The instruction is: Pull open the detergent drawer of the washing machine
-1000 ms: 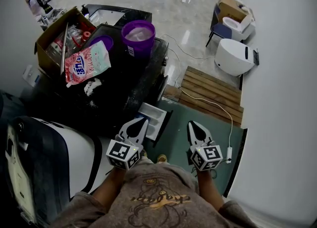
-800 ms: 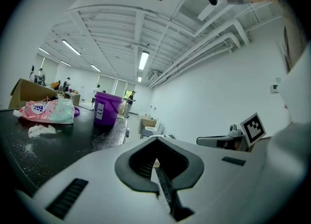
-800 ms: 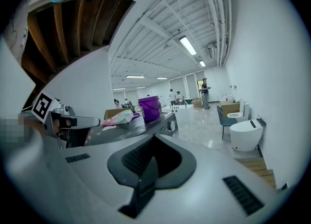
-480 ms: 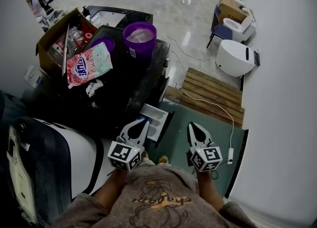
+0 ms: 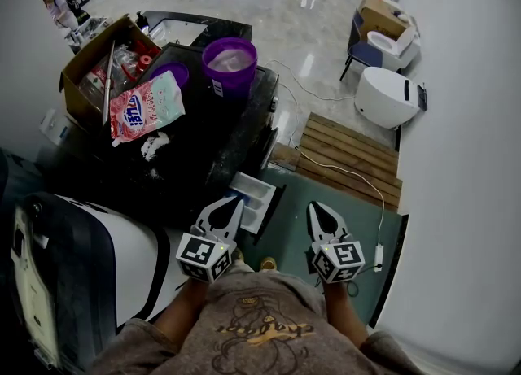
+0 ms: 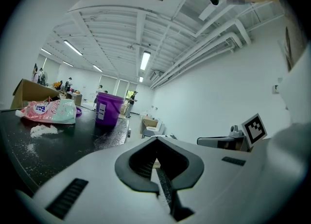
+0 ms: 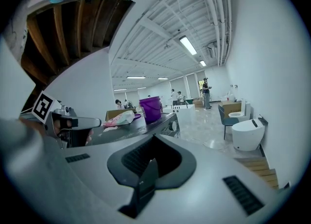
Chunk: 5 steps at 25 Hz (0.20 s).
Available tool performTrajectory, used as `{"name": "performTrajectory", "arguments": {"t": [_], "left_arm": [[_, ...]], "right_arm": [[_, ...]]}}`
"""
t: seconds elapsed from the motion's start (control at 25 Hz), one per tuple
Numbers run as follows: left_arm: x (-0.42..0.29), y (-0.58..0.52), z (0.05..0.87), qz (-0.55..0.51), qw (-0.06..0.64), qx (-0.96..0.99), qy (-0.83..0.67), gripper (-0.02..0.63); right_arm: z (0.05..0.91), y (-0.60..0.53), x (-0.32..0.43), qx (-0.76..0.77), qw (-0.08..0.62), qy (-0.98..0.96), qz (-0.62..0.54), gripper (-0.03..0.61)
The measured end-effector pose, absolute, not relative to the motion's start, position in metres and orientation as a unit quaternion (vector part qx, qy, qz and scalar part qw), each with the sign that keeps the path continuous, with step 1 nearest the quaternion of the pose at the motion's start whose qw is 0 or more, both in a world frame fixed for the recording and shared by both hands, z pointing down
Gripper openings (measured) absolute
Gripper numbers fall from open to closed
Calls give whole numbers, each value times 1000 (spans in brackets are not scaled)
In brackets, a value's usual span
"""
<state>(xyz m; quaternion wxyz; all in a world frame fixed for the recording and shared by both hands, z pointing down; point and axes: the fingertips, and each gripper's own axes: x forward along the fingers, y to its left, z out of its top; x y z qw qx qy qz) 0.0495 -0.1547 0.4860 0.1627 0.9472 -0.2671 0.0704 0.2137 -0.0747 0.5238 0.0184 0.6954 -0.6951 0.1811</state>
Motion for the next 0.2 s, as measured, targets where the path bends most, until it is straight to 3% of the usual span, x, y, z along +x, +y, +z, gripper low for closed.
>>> {"name": "performTrajectory", "arguments": {"t": [0.2], "left_arm": [[52, -153, 484, 72, 164, 947, -267, 20]], "right_arm": [[520, -74, 216, 696, 20, -694, 184, 2]]}}
